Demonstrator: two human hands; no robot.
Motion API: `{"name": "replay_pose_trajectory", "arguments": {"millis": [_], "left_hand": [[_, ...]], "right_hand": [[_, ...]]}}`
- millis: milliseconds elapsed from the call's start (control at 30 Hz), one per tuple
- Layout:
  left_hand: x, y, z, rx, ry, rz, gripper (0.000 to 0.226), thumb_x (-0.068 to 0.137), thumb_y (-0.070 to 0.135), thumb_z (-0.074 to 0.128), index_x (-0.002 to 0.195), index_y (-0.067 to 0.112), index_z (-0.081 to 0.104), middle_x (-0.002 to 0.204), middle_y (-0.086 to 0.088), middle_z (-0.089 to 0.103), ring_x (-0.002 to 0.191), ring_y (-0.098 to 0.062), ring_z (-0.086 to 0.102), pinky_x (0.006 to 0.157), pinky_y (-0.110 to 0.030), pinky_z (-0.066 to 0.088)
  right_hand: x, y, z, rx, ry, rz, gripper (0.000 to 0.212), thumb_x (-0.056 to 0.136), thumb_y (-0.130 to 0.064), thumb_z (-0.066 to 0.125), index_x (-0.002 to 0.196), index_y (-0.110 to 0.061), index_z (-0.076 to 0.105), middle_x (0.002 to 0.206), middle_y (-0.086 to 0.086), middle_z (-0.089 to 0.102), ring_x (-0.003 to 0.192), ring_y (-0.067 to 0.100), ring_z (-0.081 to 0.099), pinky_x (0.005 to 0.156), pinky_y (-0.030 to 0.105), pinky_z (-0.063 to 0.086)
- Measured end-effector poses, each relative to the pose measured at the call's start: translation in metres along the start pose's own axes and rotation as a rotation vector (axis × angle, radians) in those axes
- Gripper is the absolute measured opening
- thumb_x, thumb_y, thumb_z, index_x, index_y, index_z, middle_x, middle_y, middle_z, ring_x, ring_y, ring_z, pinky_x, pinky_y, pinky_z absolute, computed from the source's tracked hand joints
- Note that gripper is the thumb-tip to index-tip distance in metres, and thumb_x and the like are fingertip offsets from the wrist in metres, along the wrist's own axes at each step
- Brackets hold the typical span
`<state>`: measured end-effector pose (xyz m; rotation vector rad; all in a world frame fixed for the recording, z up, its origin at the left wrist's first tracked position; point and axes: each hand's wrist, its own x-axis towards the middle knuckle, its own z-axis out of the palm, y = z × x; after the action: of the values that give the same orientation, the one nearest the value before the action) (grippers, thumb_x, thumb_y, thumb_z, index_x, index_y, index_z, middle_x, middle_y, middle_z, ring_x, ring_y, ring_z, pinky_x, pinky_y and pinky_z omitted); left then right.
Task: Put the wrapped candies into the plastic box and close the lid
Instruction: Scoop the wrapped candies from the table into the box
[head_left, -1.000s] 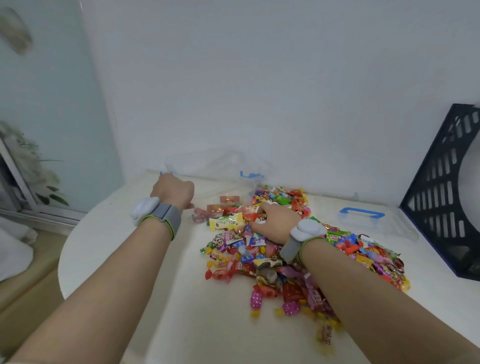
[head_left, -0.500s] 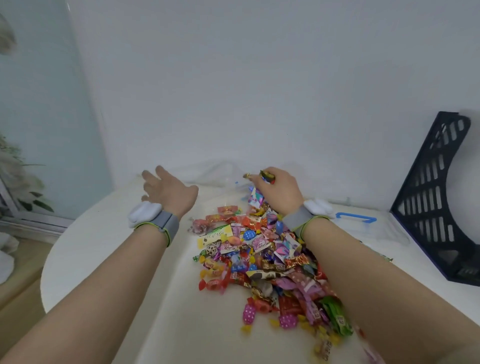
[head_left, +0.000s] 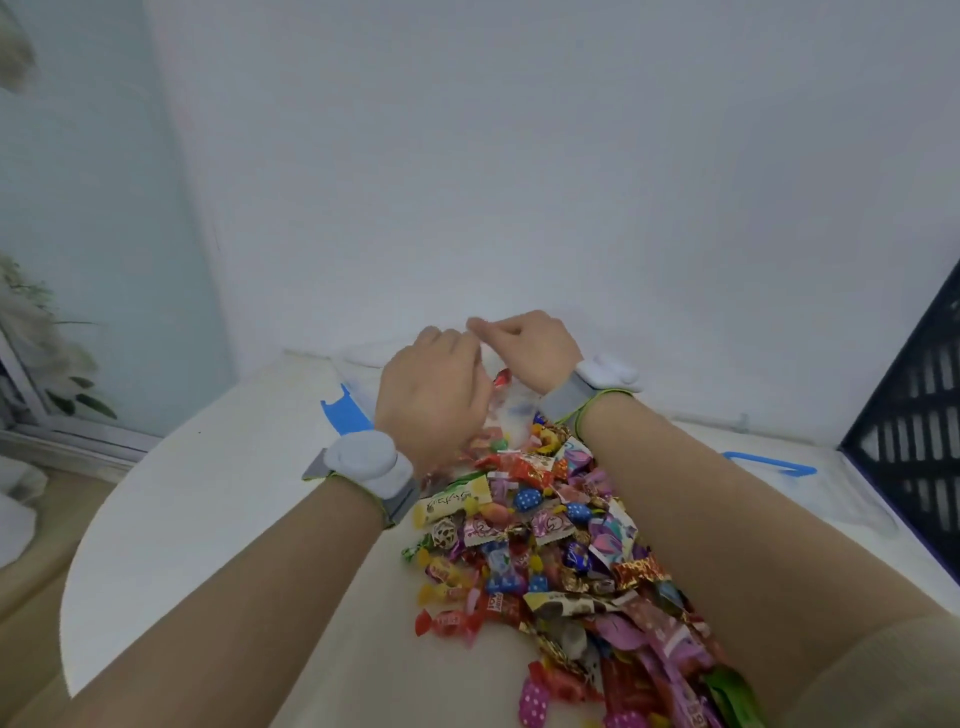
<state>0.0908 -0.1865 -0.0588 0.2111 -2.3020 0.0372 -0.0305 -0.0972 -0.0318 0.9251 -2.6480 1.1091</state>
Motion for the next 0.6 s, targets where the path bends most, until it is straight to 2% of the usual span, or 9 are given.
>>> {"name": "replay_pose_trajectory", "arguments": {"millis": [33, 67, 133, 167, 233, 300, 367, 467, 600], "left_hand": [[-0.004, 0.006, -0.001, -0.009, 0.066, 0.141, 0.018, 0.091, 0.025, 0.047, 0.084, 0.015, 0.061, 0.077, 0.0, 0.061, 0.076, -0.022, 0.056, 0.059, -0.034, 0.042], [-0.008, 0.013, 0.0, -0.04, 0.101, 0.291, 0.018, 0.09, 0.024, 0.05, 0.08, 0.014, 0.062, 0.075, -0.001, 0.061, 0.071, -0.022, 0.056, 0.057, -0.033, 0.043], [-0.02, 0.033, 0.006, -0.139, 0.009, 0.492, 0.02, 0.091, 0.027, 0.05, 0.084, 0.014, 0.063, 0.078, -0.001, 0.062, 0.068, -0.021, 0.057, 0.052, -0.031, 0.045], [-0.027, 0.043, 0.011, -0.179, -0.103, 0.502, 0.025, 0.092, 0.033, 0.047, 0.092, 0.014, 0.063, 0.085, -0.001, 0.063, 0.071, -0.021, 0.059, 0.053, -0.031, 0.047], [-0.043, 0.062, 0.026, -0.198, -0.328, 0.378, 0.043, 0.094, 0.051, 0.039, 0.117, 0.019, 0.057, 0.105, 0.0, 0.06, 0.087, -0.02, 0.06, 0.063, -0.032, 0.05], [-0.058, 0.068, 0.046, -0.167, -0.501, 0.247, 0.059, 0.093, 0.064, 0.032, 0.137, 0.027, 0.044, 0.123, -0.001, 0.054, 0.109, -0.023, 0.055, 0.084, -0.035, 0.049], [-0.066, 0.075, 0.06, -0.107, -0.577, 0.211, 0.068, 0.09, 0.072, 0.025, 0.142, 0.031, 0.039, 0.135, -0.001, 0.048, 0.127, -0.024, 0.043, 0.104, -0.041, 0.038], [-0.066, 0.076, 0.075, -0.078, -0.575, 0.154, 0.064, 0.086, 0.076, 0.025, 0.13, 0.035, 0.048, 0.132, 0.002, 0.047, 0.126, -0.023, 0.04, 0.101, -0.042, 0.033], [-0.061, 0.076, 0.081, -0.123, -0.55, 0.161, 0.052, 0.087, 0.07, 0.034, 0.115, 0.03, 0.052, 0.117, 0.003, 0.051, 0.111, -0.021, 0.044, 0.091, -0.037, 0.04]], "right_hand": [[0.0, 0.005, -0.006, 0.004, 0.091, 0.02, 0.057, 0.083, -0.069, 0.045, 0.068, -0.022, 0.073, 0.053, -0.003, 0.057, 0.054, 0.017, 0.054, 0.058, 0.032, 0.043], [0.0, 0.012, -0.012, 0.041, 0.187, 0.05, 0.055, 0.086, -0.067, 0.043, 0.072, -0.026, 0.076, 0.06, -0.002, 0.064, 0.061, 0.018, 0.058, 0.063, 0.033, 0.045], [-0.005, 0.026, -0.025, 0.18, 0.364, 0.128, 0.052, 0.093, -0.056, 0.039, 0.08, -0.025, 0.078, 0.082, -0.003, 0.074, 0.078, 0.018, 0.065, 0.076, 0.033, 0.049], [-0.008, 0.035, -0.028, 0.209, 0.438, 0.186, 0.05, 0.095, -0.048, 0.037, 0.079, -0.022, 0.077, 0.087, -0.002, 0.075, 0.082, 0.019, 0.065, 0.078, 0.032, 0.048], [-0.018, 0.055, -0.031, 0.121, 0.469, 0.304, 0.043, 0.097, -0.033, 0.038, 0.083, -0.015, 0.074, 0.091, 0.004, 0.073, 0.09, 0.026, 0.064, 0.078, 0.033, 0.046], [-0.028, 0.073, -0.021, -0.061, 0.346, 0.356, 0.034, 0.096, -0.026, 0.041, 0.094, -0.009, 0.071, 0.1, 0.011, 0.07, 0.096, 0.031, 0.062, 0.075, 0.032, 0.044], [-0.045, 0.094, -0.016, -0.217, 0.172, 0.34, 0.031, 0.094, -0.029, 0.045, 0.106, -0.014, 0.069, 0.11, 0.01, 0.069, 0.103, 0.03, 0.061, 0.079, 0.031, 0.045], [-0.062, 0.113, -0.007, -0.38, 0.008, 0.318, 0.039, 0.088, -0.039, 0.05, 0.123, -0.026, 0.062, 0.125, 0.005, 0.063, 0.116, 0.029, 0.055, 0.091, 0.035, 0.045], [-0.067, 0.127, -0.004, -0.447, -0.142, 0.265, 0.057, 0.085, -0.049, 0.054, 0.138, -0.03, 0.048, 0.137, 0.008, 0.052, 0.127, 0.031, 0.041, 0.098, 0.038, 0.037]]}}
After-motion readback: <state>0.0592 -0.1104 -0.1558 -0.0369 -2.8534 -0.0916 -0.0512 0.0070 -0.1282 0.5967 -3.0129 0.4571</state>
